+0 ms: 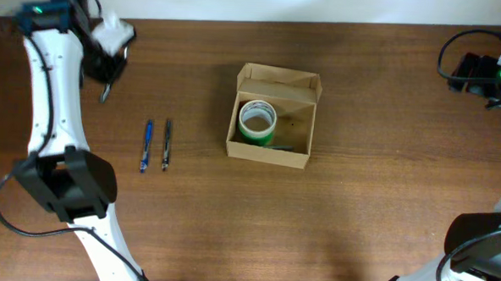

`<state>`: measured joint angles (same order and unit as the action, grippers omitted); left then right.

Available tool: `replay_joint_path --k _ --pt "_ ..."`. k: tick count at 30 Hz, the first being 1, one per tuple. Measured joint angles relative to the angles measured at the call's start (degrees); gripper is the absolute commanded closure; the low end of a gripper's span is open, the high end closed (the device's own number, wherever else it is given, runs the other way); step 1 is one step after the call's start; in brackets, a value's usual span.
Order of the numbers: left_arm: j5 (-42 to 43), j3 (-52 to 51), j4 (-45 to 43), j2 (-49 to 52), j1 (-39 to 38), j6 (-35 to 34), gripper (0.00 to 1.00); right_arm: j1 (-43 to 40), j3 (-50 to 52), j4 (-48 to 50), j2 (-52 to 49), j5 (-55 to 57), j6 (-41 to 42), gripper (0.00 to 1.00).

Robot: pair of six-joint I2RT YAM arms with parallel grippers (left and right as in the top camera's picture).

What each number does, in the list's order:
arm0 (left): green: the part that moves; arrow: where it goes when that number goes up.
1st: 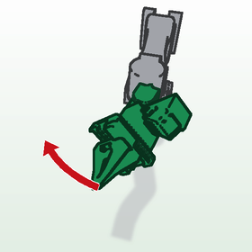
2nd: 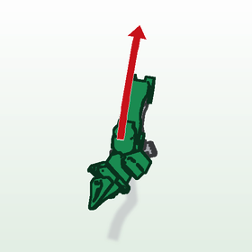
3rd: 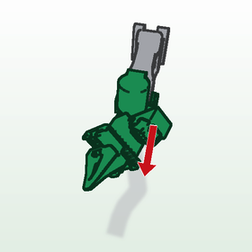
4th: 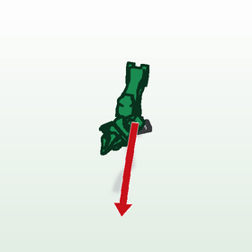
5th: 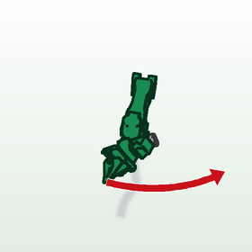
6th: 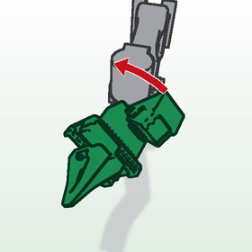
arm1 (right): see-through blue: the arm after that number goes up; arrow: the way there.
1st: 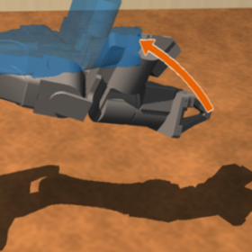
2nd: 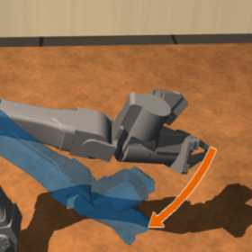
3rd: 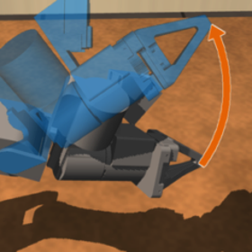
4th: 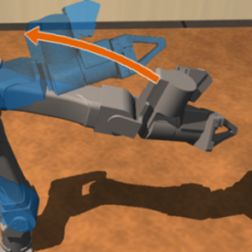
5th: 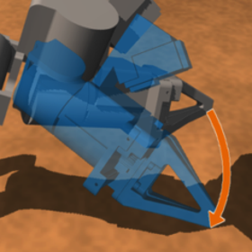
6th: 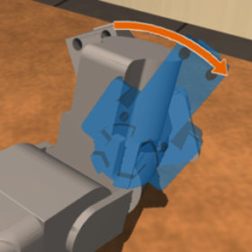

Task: Pack container
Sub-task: 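Lift the black pen with the left gripper and drop it into the box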

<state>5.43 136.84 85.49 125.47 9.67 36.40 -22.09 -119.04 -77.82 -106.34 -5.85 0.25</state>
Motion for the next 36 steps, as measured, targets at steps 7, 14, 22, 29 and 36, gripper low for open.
replay_joint_path --k 7,14,22,29,36 --pt "10.9 14.5 10.8 -1.2 -16.9 11.7 0.99 0.0 0.0 -0.4 0.0 0.0 0.0 0.01" --pt "6.1 14.2 10.3 3.0 -36.3 21.3 0.98 0.0 0.0 -0.6 0.0 0.0 0.0 0.01" --pt "5.4 14.0 10.6 12.5 -40.2 24.5 0.99 0.0 0.0 -1.5 0.0 0.0 0.0 0.01" --pt "5.2 10.6 10.4 13.5 -40.1 25.2 0.99 0.0 0.0 -1.5 0.0 0.0 0.0 0.01" --pt "5.5 2.4 9.2 13.6 -40.1 25.4 0.98 0.0 0.0 -1.5 0.0 0.0 0.0 0.01"
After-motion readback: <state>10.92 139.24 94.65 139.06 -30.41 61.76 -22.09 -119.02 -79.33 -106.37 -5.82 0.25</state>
